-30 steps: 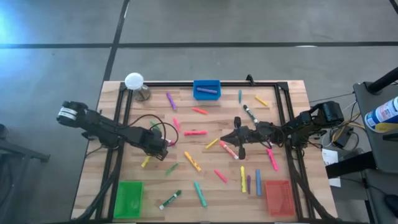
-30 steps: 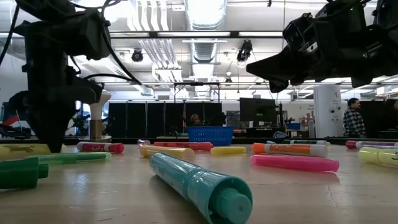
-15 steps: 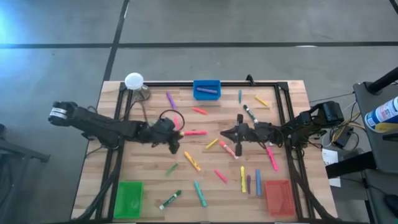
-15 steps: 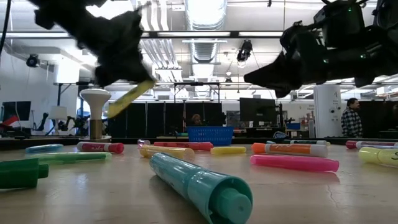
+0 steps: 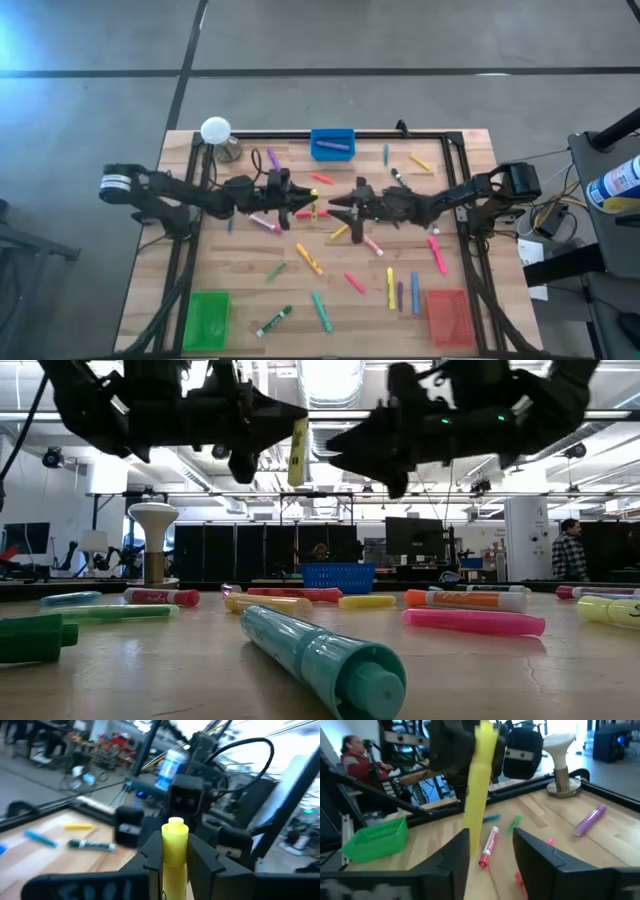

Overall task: Pick & Place Markers
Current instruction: Put the left yellow highlighter into the blue bin

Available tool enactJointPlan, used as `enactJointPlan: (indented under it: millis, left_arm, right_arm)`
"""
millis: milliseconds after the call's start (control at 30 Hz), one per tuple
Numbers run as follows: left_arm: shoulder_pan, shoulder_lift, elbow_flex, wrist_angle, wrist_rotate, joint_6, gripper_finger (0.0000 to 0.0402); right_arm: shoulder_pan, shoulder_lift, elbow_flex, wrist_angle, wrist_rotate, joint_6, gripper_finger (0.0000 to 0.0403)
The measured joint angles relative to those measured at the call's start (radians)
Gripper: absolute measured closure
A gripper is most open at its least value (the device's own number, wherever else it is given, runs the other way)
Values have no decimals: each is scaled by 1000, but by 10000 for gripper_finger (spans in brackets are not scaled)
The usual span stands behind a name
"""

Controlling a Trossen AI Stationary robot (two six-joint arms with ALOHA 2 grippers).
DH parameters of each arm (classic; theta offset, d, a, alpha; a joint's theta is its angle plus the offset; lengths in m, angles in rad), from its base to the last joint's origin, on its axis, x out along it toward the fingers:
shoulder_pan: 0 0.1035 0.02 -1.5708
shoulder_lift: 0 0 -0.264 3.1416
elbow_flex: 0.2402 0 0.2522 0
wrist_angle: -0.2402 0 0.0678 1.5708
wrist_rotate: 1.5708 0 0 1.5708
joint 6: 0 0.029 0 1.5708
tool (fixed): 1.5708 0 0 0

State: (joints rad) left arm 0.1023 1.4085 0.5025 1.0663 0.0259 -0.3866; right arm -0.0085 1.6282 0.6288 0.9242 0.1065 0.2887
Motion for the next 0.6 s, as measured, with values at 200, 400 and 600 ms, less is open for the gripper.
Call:
enactJointPlan:
  millis: [200,400,600]
  left_arm:
    - [42,37,37,15,72,29,350]
    - [60,31,51,26,87,45,350]
    - [64,25,53,33,99,45,350]
  right_arm:
    - [-50,27,85,-17,-19,46,211]
    - [-74,59,147,-19,-107,54,221]
    - [-75,78,180,-58,-107,53,260]
